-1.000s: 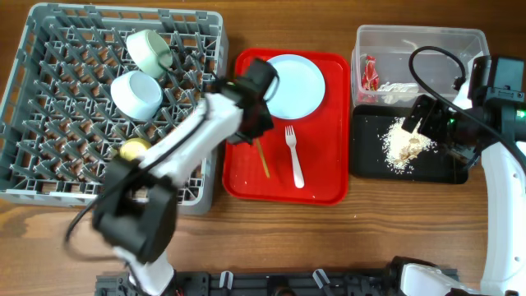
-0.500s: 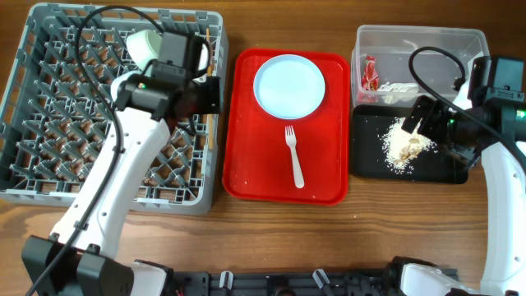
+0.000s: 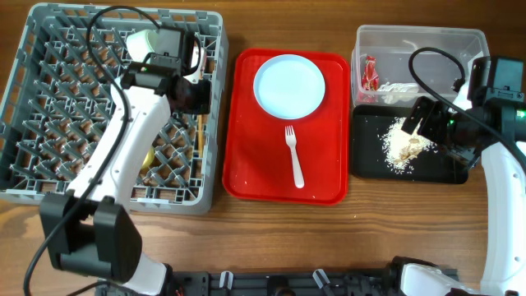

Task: Sort waste into correct bins and load items into the dishwasher rack
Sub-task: 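Carry the chopsticks into the dish rack and release them, then return the left gripper to the tray and grasp the white plastic fork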

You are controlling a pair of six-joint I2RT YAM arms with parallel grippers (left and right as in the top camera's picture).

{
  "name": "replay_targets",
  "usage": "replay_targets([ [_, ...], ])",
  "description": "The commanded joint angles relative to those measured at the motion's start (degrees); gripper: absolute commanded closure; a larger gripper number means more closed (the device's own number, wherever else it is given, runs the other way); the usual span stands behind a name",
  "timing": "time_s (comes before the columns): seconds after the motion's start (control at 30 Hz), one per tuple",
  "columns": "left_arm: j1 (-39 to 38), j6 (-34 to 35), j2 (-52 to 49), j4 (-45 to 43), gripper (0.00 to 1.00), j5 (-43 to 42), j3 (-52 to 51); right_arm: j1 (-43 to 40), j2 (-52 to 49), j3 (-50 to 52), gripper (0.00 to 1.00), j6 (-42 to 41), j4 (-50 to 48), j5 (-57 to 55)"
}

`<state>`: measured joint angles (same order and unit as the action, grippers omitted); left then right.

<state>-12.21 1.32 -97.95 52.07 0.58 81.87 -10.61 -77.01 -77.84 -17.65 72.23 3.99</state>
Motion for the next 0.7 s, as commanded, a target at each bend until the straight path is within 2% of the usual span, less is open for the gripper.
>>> replay_targets([
  [0.0,0.3,-0.9,-1.2,0.0,0.75,0.6,-0.1,-0.2,0.5,-1.0,0.0,1.1,0.1,-0.5],
  [0.13,0.3,-0.9,-1.1,0.0,0.7,0.4,-0.1,-0.2,0.5,-1.0,0.0,1.1,0.0,-0.5],
  [0.27,-0.1,-0.6,-0.6,0.0,0.68,-5.5,-0.1,-0.2,0.5,-1.0,0.0,1.1,0.0,-0.5],
  [0.47,-5.3,9.1,-0.4,-2.6,0.62,-19.2,-0.1,-0.2,0.5,-1.0,0.0,1.1,-0.2,-0.5],
  [0.53,-8.5,14.9,-0.4,-4.0,0.61,-18.0,-0.1,-0.2,0.5,-1.0,0.0,1.1,-0.3,-0.5],
  [0.6,-13.3,22.6,-1.0,-5.3,0.57,-11.8,-0.1,-0.2,0.5,-1.0,0.0,1.0,-0.3,-0.5],
  [0.67,-16.3,26.8,-2.0,-5.6,0.52,-7.1,-0.1,-0.2,0.5,-1.0,0.0,1.1,-0.3,-0.5],
])
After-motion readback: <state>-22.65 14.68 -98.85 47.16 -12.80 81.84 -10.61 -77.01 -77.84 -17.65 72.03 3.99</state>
